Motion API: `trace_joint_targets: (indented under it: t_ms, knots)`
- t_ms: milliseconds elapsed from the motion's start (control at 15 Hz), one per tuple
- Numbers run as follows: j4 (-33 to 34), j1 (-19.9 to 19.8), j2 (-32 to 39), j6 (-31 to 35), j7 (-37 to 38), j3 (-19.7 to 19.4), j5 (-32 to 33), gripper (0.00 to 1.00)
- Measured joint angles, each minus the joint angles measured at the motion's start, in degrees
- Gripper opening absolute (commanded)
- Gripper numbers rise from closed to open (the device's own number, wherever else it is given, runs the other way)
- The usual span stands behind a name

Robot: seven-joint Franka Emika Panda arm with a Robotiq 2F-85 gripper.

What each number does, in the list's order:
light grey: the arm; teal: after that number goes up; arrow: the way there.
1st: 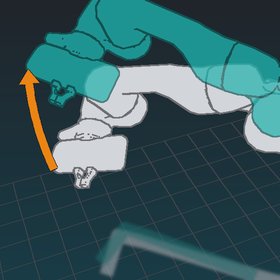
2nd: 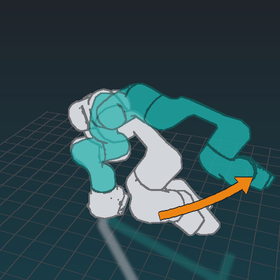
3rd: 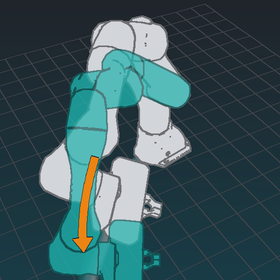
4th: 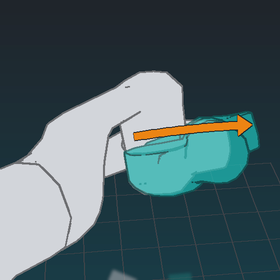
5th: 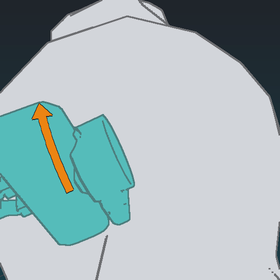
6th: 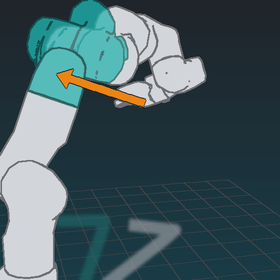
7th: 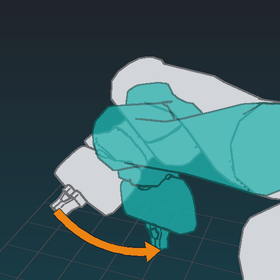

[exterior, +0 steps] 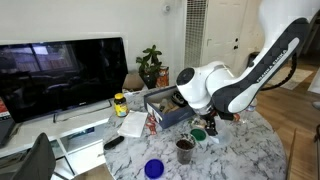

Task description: Put the clear cup over the silver cup, then place them upright

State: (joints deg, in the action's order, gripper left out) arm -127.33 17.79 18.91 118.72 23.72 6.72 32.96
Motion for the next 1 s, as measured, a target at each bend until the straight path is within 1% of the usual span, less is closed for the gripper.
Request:
trace_joint_targets:
  t_ms: [200,267,533,733,867,1000]
  knots:
    - [0.5,0.5,0.8,-0.1,0.0,0.2,0.2,0.96]
    - [0.6,0.5,0.8,-0.2,0.0,0.2,0.2,0.71]
    - [0.7,0.6,0.9,-0.2,-0.3,0.3,0.3,0.71]
    - [0.7,1.4,1.3,-0.6,-3.5,1.3,2.2,0.71]
    - [0.7,2.1,1.6,-2.0,-6.4,2.3,3.4,0.71]
    - [0.7,3.0,2.2,-4.4,-7.3,3.1,4.1,0.71]
